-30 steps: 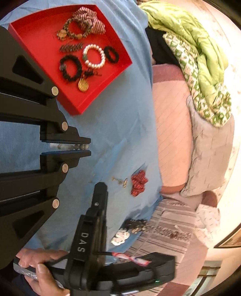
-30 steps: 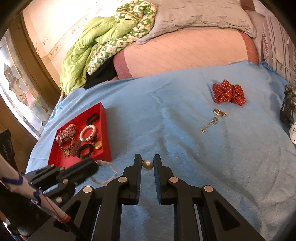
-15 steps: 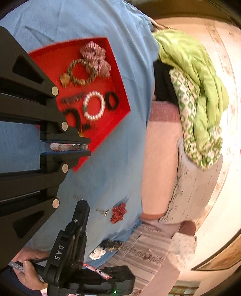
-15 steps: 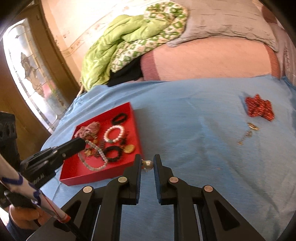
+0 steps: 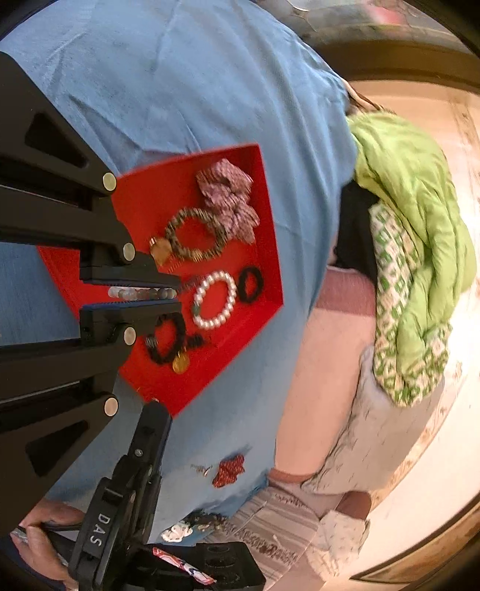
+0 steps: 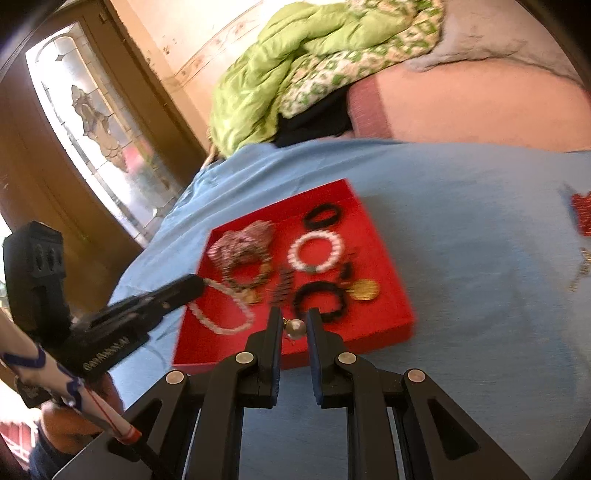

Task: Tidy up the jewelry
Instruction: 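Carry the necklace and earring into the tray and open both tools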

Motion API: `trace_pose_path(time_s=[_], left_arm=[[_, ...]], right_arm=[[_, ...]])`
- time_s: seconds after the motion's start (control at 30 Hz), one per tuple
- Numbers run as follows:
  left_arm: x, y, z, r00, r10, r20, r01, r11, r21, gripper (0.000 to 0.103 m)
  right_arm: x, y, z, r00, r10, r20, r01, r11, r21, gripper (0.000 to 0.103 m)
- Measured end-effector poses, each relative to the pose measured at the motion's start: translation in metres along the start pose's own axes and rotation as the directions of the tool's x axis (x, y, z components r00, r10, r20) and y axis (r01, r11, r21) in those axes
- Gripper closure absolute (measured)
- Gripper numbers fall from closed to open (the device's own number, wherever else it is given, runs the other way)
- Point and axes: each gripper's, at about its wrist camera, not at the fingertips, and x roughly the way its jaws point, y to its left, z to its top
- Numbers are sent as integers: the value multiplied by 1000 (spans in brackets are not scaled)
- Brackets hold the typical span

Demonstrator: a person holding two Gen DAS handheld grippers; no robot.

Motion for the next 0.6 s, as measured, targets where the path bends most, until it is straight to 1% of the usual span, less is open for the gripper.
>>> trace_pose_path(time_s=[0.17,0.3,0.47,0.6], left_arm=[[4,18,-5,999,29,-34,-31,999,-40,97],[7,22,-8,998,47,-52,-49,998,-46,97],[13,16,-10,996,60,-70,-62,997,-35,97],[18,11,-11,995,65,-82,-67,998,-16,97]], right_arm=[[29,16,0,997,65,-45,-64,998,14,89],[41,17,-5,994,83,-69,-82,996,20,89],[48,13,-6,996,49,-81,-51,999,-16,89],[52,17,-9,996,16,-90,-23,997,-69,89]])
